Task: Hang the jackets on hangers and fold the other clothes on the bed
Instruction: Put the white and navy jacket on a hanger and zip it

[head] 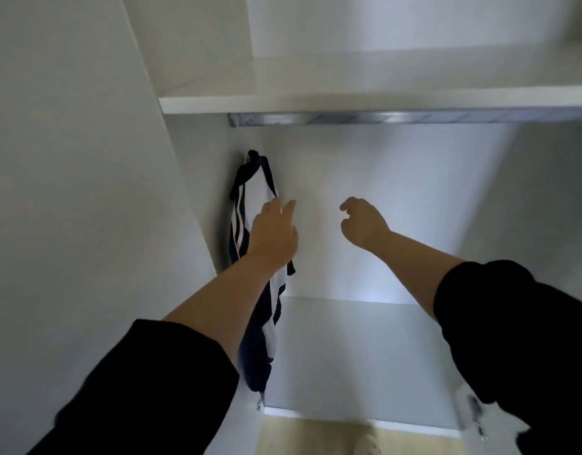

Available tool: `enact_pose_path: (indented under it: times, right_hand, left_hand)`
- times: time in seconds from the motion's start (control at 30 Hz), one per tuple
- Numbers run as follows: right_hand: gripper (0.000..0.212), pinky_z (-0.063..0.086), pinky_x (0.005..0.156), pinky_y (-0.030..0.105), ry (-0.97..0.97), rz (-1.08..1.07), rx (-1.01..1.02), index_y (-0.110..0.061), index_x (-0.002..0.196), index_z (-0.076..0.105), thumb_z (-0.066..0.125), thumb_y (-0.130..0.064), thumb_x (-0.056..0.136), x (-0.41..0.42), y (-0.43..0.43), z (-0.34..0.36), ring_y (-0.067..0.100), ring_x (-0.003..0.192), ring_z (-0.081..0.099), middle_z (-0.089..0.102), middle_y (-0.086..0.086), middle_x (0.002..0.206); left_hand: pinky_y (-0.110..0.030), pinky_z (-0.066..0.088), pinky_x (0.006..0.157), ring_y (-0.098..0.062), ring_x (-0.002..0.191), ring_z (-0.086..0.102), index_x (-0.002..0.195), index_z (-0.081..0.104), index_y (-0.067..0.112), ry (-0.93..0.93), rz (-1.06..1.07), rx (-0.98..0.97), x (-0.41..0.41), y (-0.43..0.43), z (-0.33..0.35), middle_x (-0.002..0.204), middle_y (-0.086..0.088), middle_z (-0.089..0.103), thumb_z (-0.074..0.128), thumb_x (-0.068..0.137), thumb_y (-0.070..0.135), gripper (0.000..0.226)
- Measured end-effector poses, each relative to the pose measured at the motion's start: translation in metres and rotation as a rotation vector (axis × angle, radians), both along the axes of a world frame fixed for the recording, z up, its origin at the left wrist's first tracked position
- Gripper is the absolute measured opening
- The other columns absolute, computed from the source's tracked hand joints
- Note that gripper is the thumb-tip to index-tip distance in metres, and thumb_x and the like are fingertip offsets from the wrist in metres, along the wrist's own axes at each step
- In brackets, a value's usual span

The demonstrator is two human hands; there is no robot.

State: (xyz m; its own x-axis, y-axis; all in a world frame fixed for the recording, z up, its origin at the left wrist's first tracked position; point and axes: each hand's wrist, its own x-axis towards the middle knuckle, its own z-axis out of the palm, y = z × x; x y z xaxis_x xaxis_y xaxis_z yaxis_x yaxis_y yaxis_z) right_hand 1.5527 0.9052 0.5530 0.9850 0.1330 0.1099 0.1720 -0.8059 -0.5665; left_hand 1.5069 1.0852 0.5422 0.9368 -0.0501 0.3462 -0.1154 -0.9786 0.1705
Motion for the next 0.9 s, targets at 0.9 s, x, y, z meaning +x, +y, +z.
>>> enact_pose_path:
  times: [0.9]
  right_hand:
    - [0.054,0.02,0.116,0.043,-0.31,-1.022,-0.517,-0.005,0.138,0.043,0.056,-0.008,0.086,-0.658,-0.349,0.015,0.036,0.14,0.027,0.029,0.019,0.152]
  left_hand:
    - [-0.048,0.004,0.117,-0.027,0.148,-0.003,0.153,0.004,0.021,-0.285,-1.179,0.143,-0.444,-0.433,0.017,0.161,-0.009,-0.001,0.035,0.097,0.041,0.068]
